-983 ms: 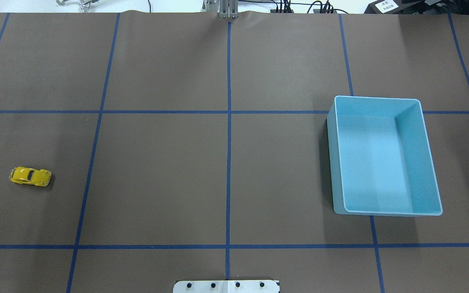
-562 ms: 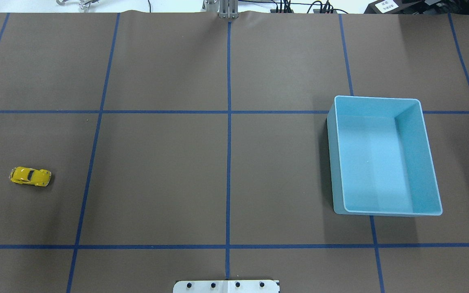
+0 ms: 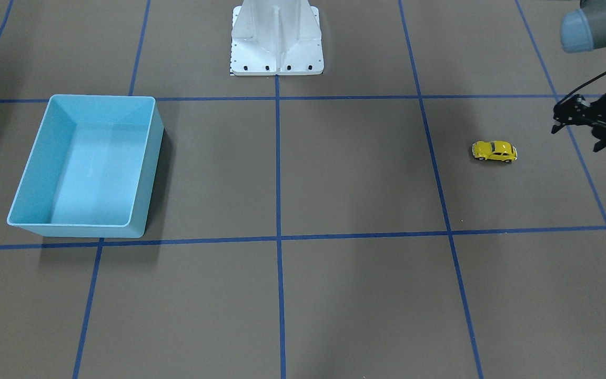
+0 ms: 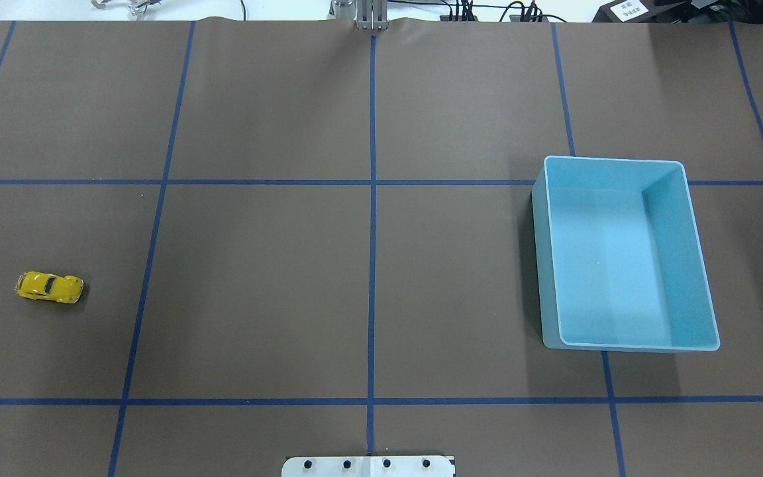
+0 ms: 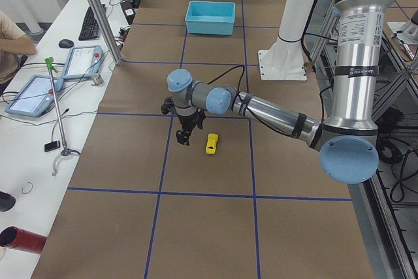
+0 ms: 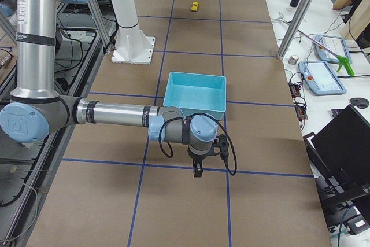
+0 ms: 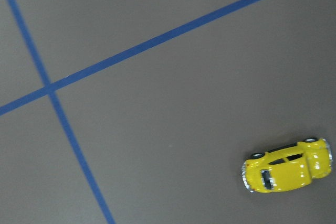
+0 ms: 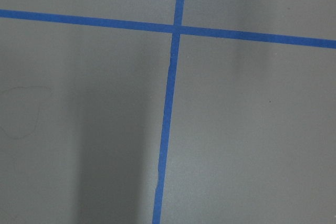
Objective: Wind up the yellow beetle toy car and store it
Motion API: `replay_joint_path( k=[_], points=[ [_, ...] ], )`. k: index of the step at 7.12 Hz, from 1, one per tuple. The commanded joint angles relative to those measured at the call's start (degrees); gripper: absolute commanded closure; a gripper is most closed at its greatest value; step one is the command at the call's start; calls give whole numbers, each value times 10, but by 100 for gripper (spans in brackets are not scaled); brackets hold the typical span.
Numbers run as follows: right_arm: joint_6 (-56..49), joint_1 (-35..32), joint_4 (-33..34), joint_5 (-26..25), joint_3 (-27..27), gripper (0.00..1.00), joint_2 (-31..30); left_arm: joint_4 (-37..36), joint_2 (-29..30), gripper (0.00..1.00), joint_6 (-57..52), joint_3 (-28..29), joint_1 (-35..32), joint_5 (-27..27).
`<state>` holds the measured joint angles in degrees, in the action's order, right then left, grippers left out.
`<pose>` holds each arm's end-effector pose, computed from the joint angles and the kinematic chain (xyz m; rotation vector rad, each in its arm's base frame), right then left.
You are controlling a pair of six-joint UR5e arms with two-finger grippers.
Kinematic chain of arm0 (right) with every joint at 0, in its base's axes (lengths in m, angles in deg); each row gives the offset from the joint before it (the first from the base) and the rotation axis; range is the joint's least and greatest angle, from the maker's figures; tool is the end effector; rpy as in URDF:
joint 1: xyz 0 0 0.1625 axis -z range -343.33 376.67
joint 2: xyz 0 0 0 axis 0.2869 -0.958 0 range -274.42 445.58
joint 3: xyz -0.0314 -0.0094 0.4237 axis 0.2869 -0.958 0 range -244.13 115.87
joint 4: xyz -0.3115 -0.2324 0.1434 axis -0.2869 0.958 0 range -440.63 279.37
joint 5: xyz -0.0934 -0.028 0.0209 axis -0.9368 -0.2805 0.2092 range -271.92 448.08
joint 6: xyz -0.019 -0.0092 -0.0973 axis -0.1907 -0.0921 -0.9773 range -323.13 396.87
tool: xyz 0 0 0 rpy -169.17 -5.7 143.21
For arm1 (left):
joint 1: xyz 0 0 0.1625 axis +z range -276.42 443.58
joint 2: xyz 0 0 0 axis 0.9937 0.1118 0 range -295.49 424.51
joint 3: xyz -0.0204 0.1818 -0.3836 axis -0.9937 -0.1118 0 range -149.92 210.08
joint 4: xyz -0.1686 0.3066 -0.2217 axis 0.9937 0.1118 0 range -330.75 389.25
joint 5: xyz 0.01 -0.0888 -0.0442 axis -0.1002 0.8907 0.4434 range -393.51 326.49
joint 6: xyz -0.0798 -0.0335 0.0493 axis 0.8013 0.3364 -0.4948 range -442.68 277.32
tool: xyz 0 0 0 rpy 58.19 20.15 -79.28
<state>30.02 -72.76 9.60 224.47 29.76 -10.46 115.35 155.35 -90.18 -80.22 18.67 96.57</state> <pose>0.0568 -0.4447 0.6726 0.0053 -0.8109 -0.1057 0.1452 -0.4729 0.4892 0.1821 0.7433 0.6467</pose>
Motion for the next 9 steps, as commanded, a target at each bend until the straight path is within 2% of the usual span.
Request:
replay_joint_path(
  k=[1, 2, 3, 4, 5, 7, 9],
  points=[
    [0, 0, 0, 1, 0, 0, -5, 0, 14, 0, -103, -45, 116, -71],
    [0, 0, 0, 1, 0, 0, -6, 1, 21, 0, -185, -46, 160, -104],
    [0, 0, 0, 1, 0, 0, -6, 4, 26, 0, -283, -50, 179, -180],
    [0, 0, 0, 0, -1, 0, -7, 6, 27, 0, -338, -50, 192, -230],
    [0, 0, 0, 0, -1, 0, -8, 5, 26, 0, -342, -50, 214, -234],
    [0, 0, 0, 1, -1, 0, -8, 2, 23, 0, -339, -54, 256, -277],
    [0, 0, 0, 2, -3, 0, -9, 1, 1, 0, -337, -53, 258, -275]
  ],
)
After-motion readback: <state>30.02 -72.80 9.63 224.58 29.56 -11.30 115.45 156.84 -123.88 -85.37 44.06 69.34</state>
